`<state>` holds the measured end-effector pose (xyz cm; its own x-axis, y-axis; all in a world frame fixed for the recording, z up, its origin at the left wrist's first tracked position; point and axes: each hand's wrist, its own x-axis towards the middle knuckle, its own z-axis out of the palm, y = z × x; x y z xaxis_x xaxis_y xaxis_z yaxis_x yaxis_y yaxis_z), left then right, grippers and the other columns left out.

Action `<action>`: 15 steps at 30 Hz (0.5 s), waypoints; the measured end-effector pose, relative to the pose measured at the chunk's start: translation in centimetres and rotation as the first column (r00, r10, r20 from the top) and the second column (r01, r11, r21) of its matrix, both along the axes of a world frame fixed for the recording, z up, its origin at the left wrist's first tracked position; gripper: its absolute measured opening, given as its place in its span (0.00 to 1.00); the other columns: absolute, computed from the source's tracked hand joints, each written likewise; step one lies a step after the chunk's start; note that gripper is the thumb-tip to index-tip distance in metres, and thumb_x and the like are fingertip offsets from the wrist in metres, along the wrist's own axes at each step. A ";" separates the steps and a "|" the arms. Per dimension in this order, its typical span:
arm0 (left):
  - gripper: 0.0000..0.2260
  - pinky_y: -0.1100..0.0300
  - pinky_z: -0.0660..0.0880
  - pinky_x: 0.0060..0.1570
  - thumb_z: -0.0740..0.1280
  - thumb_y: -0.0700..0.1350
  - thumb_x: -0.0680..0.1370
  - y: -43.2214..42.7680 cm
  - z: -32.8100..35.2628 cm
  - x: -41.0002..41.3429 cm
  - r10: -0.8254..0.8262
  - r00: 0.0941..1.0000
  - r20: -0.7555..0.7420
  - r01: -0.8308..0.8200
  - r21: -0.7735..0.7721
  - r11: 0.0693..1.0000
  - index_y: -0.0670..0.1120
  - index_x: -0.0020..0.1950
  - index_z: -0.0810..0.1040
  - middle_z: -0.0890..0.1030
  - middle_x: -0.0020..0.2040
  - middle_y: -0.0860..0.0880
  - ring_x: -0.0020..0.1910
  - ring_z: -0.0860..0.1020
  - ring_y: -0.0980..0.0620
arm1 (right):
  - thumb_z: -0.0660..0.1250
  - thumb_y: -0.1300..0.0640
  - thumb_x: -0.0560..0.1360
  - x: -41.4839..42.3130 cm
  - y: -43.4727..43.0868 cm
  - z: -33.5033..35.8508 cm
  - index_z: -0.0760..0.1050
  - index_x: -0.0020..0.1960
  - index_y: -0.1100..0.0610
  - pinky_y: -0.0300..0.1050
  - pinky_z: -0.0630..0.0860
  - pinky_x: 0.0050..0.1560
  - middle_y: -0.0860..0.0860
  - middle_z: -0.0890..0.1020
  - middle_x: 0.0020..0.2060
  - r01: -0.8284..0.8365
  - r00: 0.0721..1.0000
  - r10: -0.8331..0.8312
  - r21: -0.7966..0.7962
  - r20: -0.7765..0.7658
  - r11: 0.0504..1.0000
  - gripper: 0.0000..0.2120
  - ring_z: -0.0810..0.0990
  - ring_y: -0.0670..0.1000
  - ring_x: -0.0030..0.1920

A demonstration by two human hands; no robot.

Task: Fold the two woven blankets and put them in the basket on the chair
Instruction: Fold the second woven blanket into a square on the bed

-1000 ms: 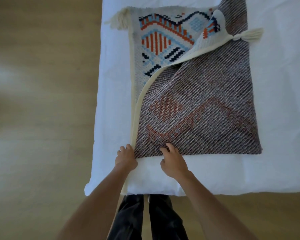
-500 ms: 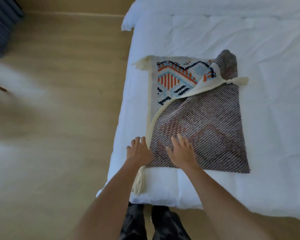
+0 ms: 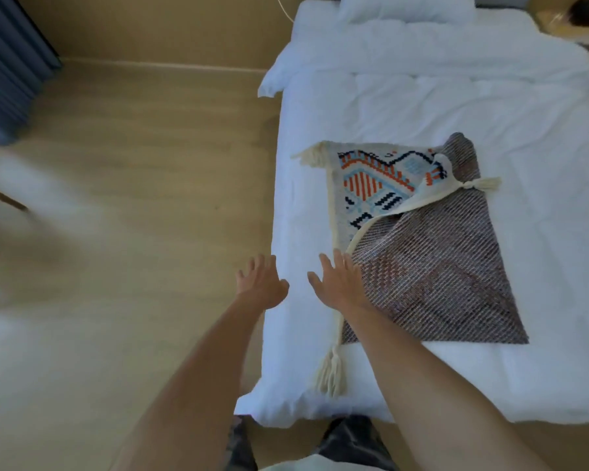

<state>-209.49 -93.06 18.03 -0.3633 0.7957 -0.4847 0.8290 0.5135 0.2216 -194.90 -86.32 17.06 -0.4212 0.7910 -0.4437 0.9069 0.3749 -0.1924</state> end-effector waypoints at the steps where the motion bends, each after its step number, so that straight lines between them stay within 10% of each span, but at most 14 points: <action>1: 0.24 0.48 0.60 0.65 0.59 0.51 0.78 -0.5 0.3 -1.9 -0.014 1.000 -0.005 0.014 0.000 1.000 0.45 0.72 0.60 0.62 0.72 0.47 0.71 0.59 0.46 | 0.50 0.42 0.80 -1.6 -0.7 0.1 0.54 0.75 0.53 0.59 0.51 0.72 0.57 0.51 0.76 0.023 1.000 -0.023 0.003 0.004 1.000 0.28 0.49 0.59 0.75; 15: 0.25 0.46 0.58 0.67 0.58 0.51 0.78 0.6 5.2 -17.4 -0.280 0.958 -0.066 0.283 0.053 0.958 0.45 0.73 0.58 0.58 0.75 0.46 0.74 0.55 0.46 | 0.51 0.42 0.80 -12.7 -2.0 3.7 0.55 0.75 0.53 0.58 0.52 0.72 0.56 0.52 0.76 0.312 0.950 -0.313 0.088 -0.006 0.946 0.28 0.49 0.58 0.75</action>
<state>-226.85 -92.41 23.27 -0.1457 0.8973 -0.4167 0.9501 0.2443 0.1939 -207.61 -88.36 20.80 -0.1432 0.9181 -0.3696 0.9826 0.0874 -0.1636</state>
